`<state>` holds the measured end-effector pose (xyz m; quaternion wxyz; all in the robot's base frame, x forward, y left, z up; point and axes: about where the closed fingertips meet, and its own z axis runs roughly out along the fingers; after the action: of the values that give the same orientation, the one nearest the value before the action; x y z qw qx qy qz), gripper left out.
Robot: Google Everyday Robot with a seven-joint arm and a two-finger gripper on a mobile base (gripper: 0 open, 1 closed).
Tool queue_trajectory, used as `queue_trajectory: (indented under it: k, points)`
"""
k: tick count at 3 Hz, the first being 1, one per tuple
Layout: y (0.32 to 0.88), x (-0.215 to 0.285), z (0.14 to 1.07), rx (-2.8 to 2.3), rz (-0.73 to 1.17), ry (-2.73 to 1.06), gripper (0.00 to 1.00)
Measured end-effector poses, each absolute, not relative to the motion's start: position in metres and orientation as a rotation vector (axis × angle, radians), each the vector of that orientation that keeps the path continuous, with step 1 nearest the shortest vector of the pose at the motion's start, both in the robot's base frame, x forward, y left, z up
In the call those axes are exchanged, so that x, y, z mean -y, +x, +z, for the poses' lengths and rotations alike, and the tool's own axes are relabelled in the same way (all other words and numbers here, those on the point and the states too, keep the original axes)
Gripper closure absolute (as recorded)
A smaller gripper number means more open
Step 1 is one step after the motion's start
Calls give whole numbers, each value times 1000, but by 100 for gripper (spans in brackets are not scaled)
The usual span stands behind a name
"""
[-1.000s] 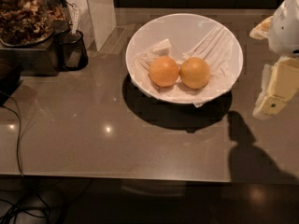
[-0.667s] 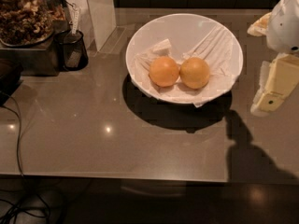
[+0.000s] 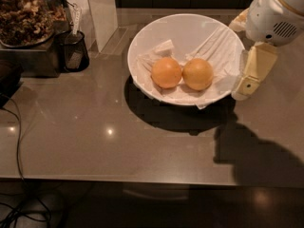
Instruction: Pick orange from white bowl
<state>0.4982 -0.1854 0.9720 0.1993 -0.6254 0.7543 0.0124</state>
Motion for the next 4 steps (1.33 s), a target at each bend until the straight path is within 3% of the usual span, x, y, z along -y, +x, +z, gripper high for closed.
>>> queue_trajectory:
  k: [1, 3, 4]
  points:
    - [495, 188, 973, -2112, 29, -1730, 0]
    - [540, 199, 954, -2107, 186, -1580, 0]
    - [542, 198, 952, -2106, 192, -1578, 5]
